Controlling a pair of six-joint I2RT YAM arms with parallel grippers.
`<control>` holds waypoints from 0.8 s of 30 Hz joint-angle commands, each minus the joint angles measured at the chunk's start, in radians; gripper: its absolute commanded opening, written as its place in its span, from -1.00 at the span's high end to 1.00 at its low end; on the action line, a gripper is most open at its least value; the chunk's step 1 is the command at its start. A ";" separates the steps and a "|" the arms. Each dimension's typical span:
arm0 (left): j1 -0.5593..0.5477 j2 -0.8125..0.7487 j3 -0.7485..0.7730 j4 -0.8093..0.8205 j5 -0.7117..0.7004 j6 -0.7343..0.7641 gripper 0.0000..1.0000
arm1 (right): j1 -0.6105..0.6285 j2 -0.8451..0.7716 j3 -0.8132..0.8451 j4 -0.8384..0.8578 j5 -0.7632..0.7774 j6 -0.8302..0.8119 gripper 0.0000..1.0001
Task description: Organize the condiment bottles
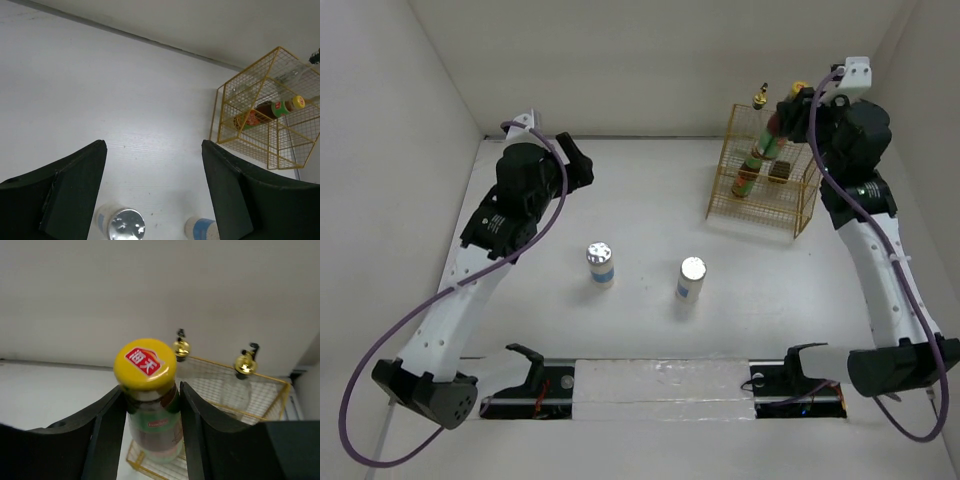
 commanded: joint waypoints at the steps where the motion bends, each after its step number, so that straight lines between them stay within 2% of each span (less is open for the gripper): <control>1: 0.003 0.018 0.027 0.051 0.033 -0.003 -0.46 | -0.088 0.021 0.041 0.002 -0.003 0.012 1.00; 9: -0.006 0.049 0.027 0.071 0.053 -0.013 -0.46 | -0.245 0.137 0.041 0.077 -0.060 0.012 1.00; 20: -0.006 0.049 -0.021 0.071 0.053 -0.031 -0.46 | -0.300 0.244 0.050 0.162 -0.037 0.012 1.00; 24: -0.006 0.049 -0.041 0.090 0.053 -0.031 -0.46 | -0.300 0.274 0.001 0.171 -0.037 0.012 1.00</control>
